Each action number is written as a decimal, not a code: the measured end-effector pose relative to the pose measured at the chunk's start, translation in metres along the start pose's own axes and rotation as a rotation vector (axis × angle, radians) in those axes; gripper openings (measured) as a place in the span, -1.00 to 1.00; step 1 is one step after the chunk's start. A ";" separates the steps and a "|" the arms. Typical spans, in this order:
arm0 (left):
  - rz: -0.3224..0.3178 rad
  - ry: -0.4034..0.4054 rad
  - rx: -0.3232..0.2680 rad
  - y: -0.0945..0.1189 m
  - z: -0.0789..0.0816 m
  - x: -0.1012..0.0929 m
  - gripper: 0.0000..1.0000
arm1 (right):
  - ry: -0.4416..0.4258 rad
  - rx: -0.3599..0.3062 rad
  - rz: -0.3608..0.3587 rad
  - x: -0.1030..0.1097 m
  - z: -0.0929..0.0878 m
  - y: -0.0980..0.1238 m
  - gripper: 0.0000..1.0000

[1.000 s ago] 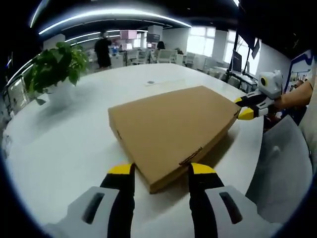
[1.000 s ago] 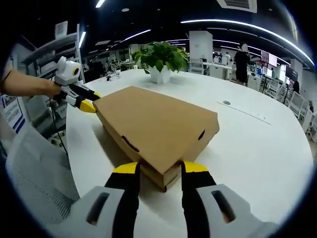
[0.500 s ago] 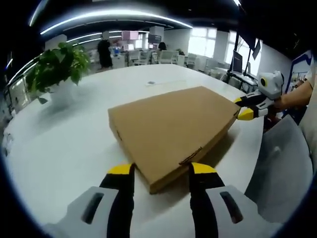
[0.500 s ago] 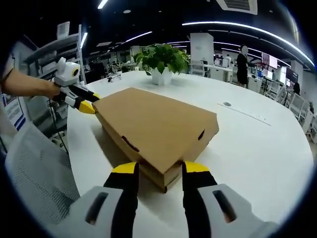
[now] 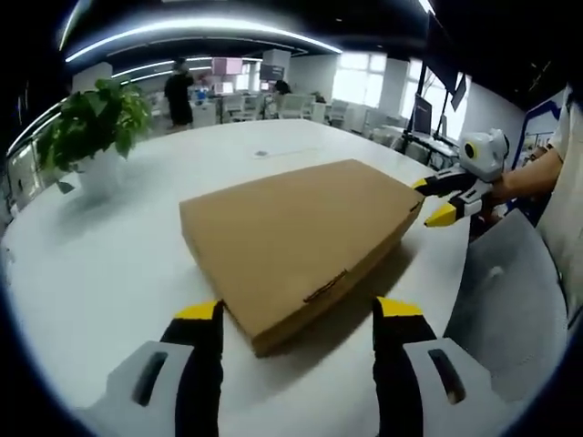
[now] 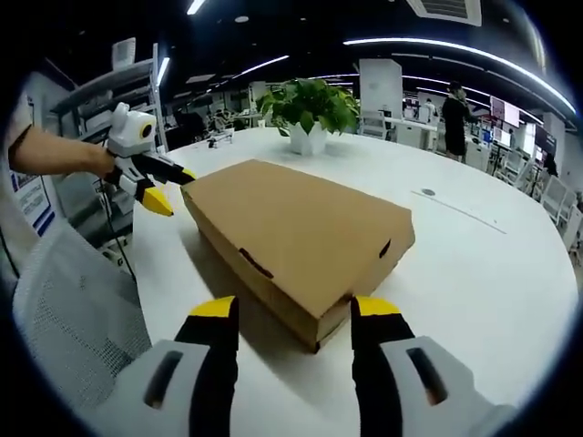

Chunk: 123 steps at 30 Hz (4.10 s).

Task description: Operate the shoe box by opening the lid, removing the specified soft item, and placing it in the target area until the item is outside and the box remains undamaged.

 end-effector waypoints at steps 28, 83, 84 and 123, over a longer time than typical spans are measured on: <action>0.021 -0.003 -0.165 0.021 0.041 -0.012 0.53 | 0.064 -0.097 -0.047 -0.006 0.047 0.022 0.09; 0.334 -0.021 -0.393 0.005 0.156 0.055 -0.80 | 0.137 -0.226 -0.151 -0.095 0.126 0.002 -0.09; 0.337 -0.016 -0.396 0.004 0.158 0.056 -0.80 | 0.136 -0.226 -0.152 -0.096 0.127 0.001 -0.09; 0.379 0.027 -0.402 -0.032 0.188 0.094 -1.00 | 0.013 -0.069 -0.272 -0.135 0.069 -0.038 -0.87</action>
Point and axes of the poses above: the point that each gripper's makers call its tool centre point, and the gripper's own axes: y roughly backward along the fingers, x roughly to its left, z roughly out of its top, the point moved 7 cm from there along y, roughly backward along the fingers, and after that the axes turned 10 degrees about y, right-handed, at the moved point
